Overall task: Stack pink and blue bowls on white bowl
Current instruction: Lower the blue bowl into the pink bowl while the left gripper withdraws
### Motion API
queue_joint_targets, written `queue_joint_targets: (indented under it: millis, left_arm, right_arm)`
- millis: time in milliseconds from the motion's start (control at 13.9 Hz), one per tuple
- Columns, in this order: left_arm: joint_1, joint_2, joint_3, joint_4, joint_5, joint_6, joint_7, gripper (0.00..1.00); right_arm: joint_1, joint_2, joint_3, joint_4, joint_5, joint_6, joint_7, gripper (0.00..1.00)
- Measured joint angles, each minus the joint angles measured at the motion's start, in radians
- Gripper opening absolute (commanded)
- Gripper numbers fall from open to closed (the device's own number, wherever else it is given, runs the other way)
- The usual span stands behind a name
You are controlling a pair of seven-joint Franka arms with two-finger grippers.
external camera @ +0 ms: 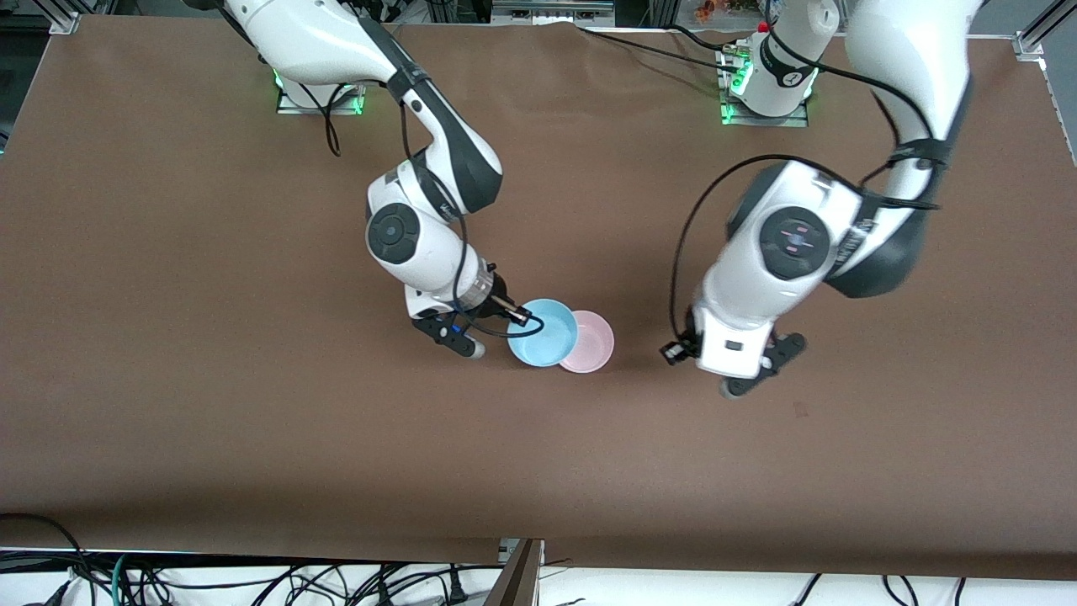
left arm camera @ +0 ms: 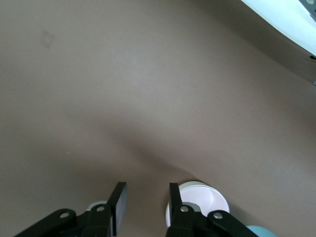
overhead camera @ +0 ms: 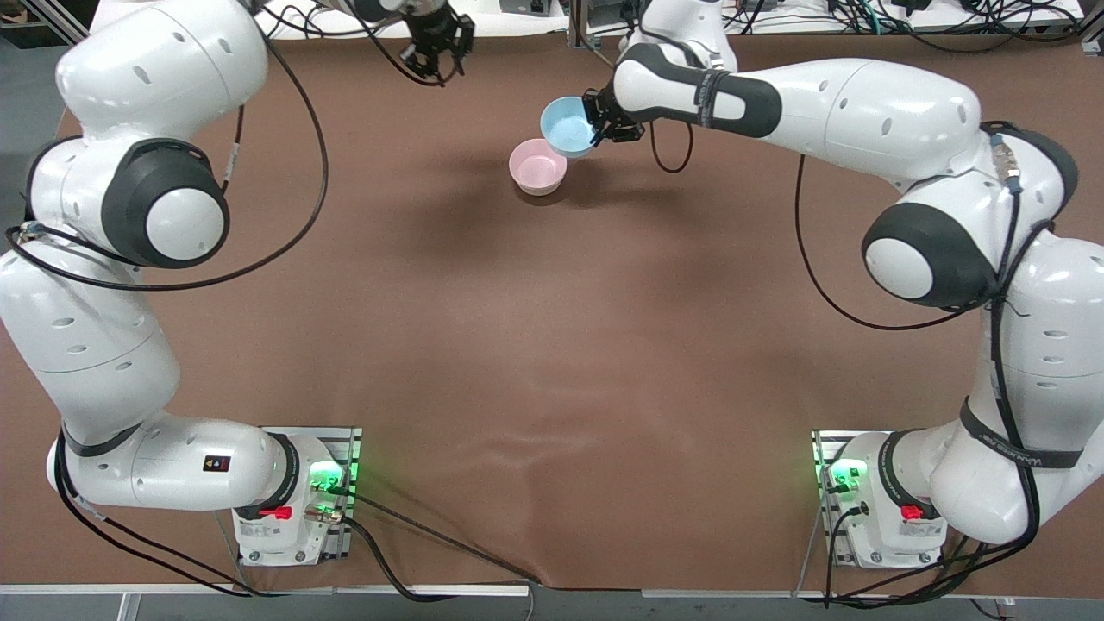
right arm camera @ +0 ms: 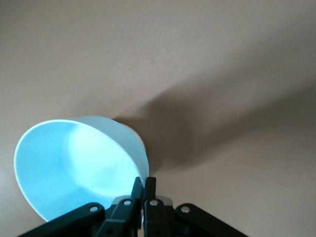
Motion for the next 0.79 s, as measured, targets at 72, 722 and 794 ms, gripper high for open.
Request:
queue_joint_targets:
  millis: [72,722,794]
  left_arm:
    - [0.031,-0.002,-0.001,0.019,-0.016,-0.029,0.060,0.46]
    - [0.145,-0.050,-0.001,0.047,-0.040,-0.181,0.419,0.62]
    - [0.156,-0.052,0.000,0.046,-0.040,-0.182,0.446,0.63]
  right_arm:
    - [0.013,0.022,0.000,0.019,0.000,0.003,0.010,0.01]
    - [0.071,0.109,-0.004,0.086,0.000,0.089,0.039,0.01]
    - [0.071,0.111,-0.004,0.087,0.000,0.093,0.040,0.01]
